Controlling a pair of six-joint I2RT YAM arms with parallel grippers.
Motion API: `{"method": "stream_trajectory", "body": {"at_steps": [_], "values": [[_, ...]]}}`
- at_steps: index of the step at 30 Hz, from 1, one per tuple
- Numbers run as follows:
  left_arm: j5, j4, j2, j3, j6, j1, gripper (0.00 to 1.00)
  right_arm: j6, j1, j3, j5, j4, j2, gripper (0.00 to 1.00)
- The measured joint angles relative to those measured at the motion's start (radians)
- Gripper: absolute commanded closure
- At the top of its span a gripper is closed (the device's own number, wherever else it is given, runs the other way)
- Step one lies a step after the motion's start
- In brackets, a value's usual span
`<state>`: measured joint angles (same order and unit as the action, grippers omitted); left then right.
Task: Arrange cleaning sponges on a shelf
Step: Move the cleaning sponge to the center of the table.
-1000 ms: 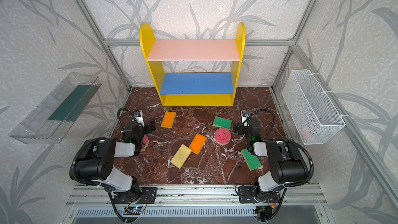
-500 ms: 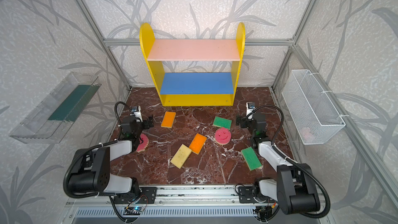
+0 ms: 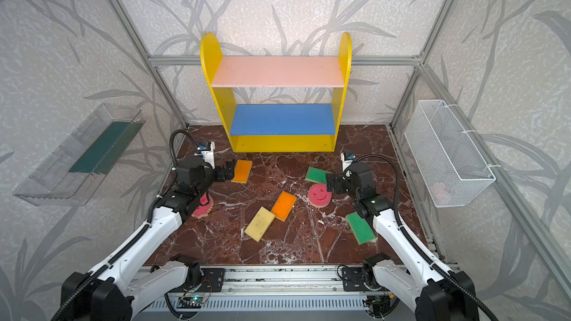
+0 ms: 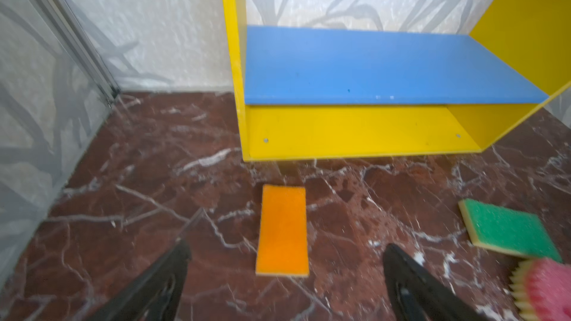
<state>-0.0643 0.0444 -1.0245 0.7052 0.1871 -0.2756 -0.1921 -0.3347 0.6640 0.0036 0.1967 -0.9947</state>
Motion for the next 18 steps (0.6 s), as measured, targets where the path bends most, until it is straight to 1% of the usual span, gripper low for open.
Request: {"method": "stream_trajectory", "body": {"at_steps": [5,11,14,18], "values": [[-0.097,0.101,-0.004,-0.002,0.139,-0.134,0.01,-0.027,-0.093,-0.003,0.002,0.130,0.019,0.01],[-0.226,0.182,-0.114,0.045,0.210,-0.298,0.01,-0.056,-0.146,-0.007,0.018,0.205,0.007,0.01],[-0.269,0.190,-0.136,0.045,0.233,-0.341,0.01,-0.068,-0.160,-0.007,0.023,0.216,-0.014,0.01],[-0.304,0.182,-0.127,0.017,0.264,-0.352,0.01,-0.070,-0.180,-0.007,0.026,0.225,-0.038,0.01]]}}
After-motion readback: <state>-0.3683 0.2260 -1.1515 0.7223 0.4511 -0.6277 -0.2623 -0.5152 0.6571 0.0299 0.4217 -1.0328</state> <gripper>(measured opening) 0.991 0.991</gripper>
